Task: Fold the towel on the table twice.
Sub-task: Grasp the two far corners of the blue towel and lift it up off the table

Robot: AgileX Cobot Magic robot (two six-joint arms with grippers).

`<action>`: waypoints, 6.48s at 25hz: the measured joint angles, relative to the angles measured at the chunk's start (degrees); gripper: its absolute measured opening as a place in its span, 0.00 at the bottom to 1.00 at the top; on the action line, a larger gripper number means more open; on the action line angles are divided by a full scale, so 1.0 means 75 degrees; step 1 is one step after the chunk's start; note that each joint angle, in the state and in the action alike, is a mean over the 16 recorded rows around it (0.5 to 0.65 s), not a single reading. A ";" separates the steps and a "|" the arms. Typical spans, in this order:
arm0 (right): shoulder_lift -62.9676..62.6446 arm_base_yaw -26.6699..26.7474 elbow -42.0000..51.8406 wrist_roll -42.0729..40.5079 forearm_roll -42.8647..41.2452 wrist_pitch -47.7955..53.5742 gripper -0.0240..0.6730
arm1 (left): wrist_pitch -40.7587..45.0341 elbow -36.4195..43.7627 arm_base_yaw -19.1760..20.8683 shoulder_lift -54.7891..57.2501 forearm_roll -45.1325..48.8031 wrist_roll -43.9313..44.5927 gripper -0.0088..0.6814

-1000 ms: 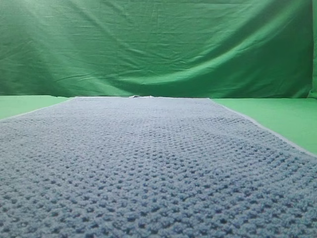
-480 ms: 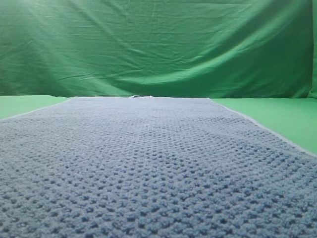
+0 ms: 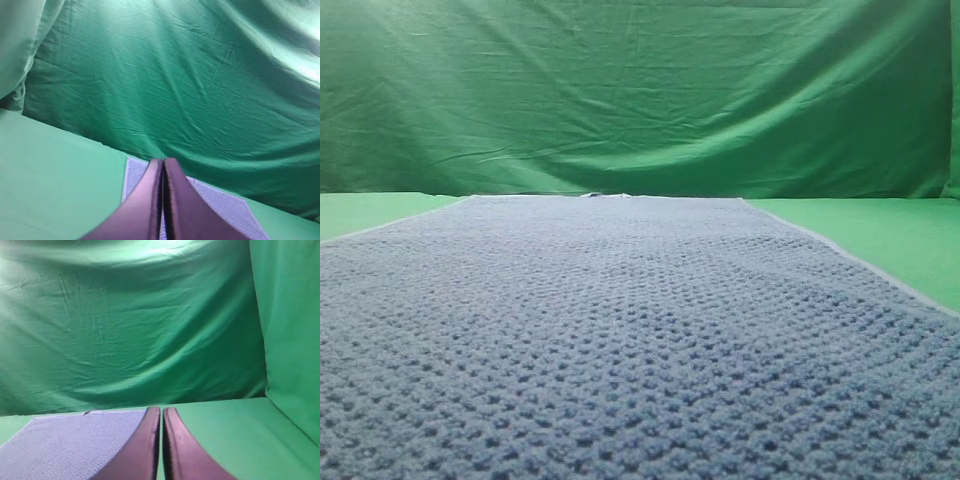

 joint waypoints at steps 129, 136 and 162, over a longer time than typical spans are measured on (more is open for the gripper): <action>1.5083 0.2261 -0.9588 0.1698 -0.2024 0.5210 0.15 | 0.6262 -0.9283 -0.1529 1.5248 0.0607 0.2238 0.17; 1.4667 0.2257 -0.9831 0.1717 -0.2114 0.5467 0.04 | 0.6707 -0.9507 -0.1365 1.4912 0.0088 0.2187 0.03; 1.3591 0.2203 -1.3942 0.0588 -0.2495 0.3541 0.03 | 0.5048 -1.3091 -0.0808 1.2937 -0.0805 0.2107 0.01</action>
